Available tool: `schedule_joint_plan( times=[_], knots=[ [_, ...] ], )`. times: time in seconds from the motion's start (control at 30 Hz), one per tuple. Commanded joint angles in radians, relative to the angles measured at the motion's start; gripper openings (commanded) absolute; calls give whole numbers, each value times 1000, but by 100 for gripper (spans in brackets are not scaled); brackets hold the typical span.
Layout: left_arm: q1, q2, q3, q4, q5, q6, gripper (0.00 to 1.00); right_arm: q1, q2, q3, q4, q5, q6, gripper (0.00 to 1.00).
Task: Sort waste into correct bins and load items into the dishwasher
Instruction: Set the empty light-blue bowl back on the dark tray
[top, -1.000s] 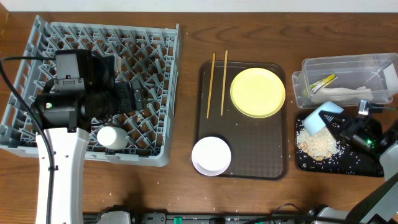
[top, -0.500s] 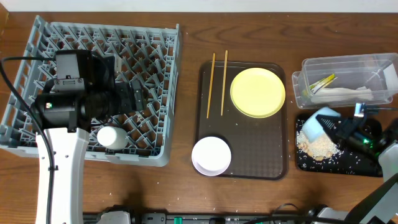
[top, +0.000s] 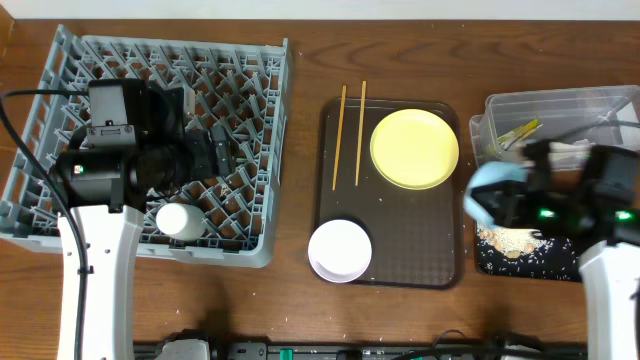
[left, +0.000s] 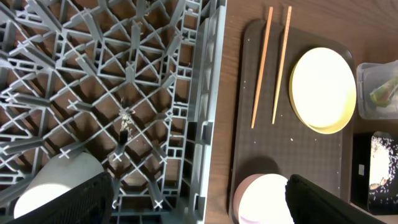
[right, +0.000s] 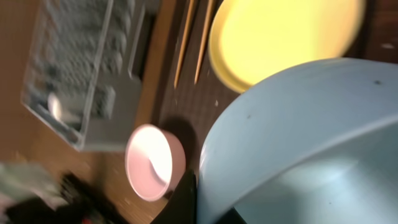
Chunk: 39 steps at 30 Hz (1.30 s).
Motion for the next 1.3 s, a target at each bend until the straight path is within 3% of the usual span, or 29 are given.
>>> schedule_joint_plan(
  times=[0.0,0.27,0.5,0.6,0.77,0.83,1.0,1.27],
  knots=[
    [-2,3,12,4,-10,16,90,184,18,-2,11,290,123,1],
    [-2,3,12,6,-10,16,90,636,224,-3,87,640,259,1],
    [-2,3,12,6,-10,16,90,731,415,-3,105,699,288,2],
    [-2,3,12,5,-9,16,90,748,431,-3,95,699,300,12],
    [-2,3,12,6,-10,17,90,712,364,3,172,735,350,54],
    [-3,3,12,5,-10,16,90,664,314,4,233,724,375,63],
    [-31,3,12,6,-10,16,90,495,210,48,302,618,375,66],
    [-182,10,12,69,-82,-16,87,268,190,217,204,357,294,61]
  ],
)
